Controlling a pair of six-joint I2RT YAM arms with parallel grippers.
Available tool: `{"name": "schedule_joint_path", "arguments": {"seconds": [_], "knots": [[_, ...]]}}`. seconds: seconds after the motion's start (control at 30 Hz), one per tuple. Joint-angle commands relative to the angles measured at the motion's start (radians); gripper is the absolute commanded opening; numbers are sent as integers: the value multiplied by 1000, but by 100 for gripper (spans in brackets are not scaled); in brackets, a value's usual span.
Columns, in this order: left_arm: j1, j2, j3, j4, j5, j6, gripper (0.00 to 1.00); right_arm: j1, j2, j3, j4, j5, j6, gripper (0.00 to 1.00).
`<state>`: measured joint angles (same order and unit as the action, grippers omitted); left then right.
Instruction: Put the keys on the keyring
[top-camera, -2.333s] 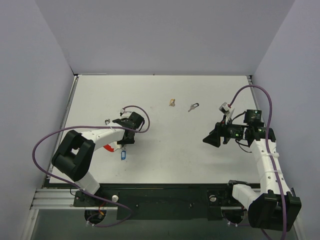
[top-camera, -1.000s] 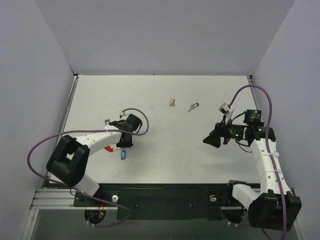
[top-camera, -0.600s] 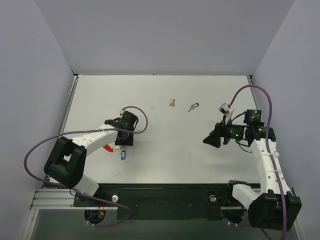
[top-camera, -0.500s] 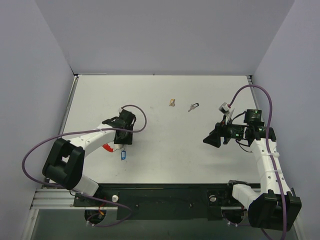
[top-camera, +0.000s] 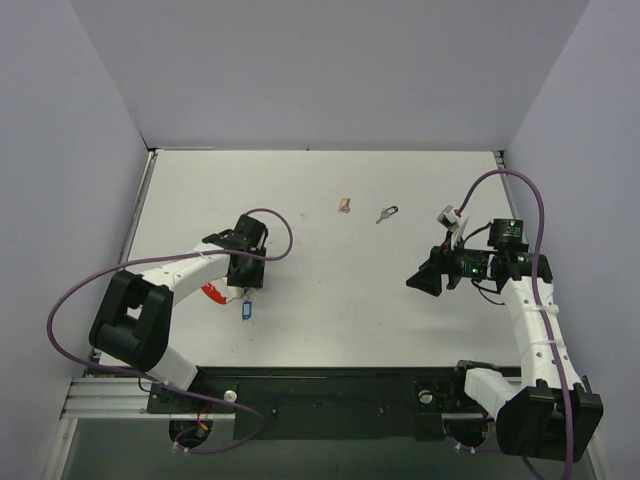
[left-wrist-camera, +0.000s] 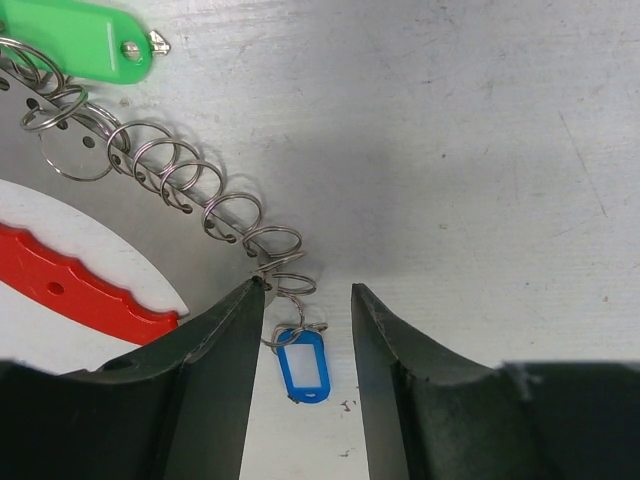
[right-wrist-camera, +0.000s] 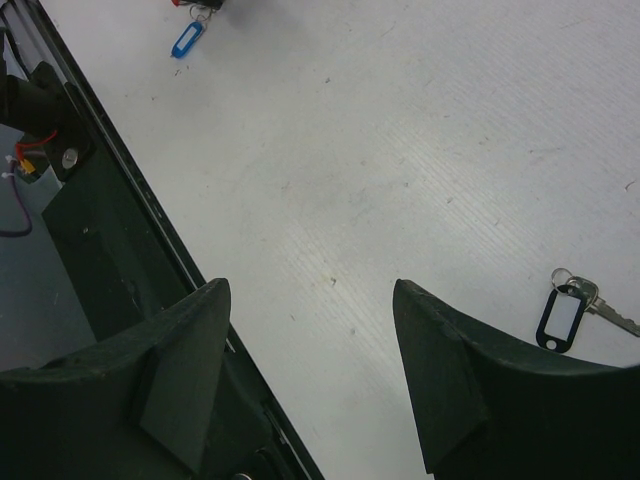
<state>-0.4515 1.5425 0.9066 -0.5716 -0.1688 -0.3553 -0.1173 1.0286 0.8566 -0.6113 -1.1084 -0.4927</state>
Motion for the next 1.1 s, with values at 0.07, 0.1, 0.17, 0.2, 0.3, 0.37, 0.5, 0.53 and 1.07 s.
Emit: {"name": "schedule_joint_path", "arguments": {"seconds": [0.07,0.1,0.17,0.2,0.3,0.37,0.5,0.53,1.07], "knots": [[23,30,66,22,29,26,50,-4,11,42,-31,-47,-35,61],[23,33,66,21,29,26,50,-4,10,42,-36,-45,-37,61],[27,39,68,29,35,29,50,-4,14,44,-39,-45,-40,61],[30,42,69,35,43,30,50,-4,14,42,-39,-47,-41,61],[33,59,71,38,55,35,50,-4,14,45,-44,-47,-44,61],[36,68,75,41,64,36,50,-5,18,47,-45,-47,-47,61],[39,83,78,45,75,36,50,-5,18,45,-50,-47,-52,61],[37,85,78,44,75,39,50,-4,19,48,-53,-48,-53,61],[39,7,35,26,94,15,40,-4,22,50,-59,-45,-63,61]]}}
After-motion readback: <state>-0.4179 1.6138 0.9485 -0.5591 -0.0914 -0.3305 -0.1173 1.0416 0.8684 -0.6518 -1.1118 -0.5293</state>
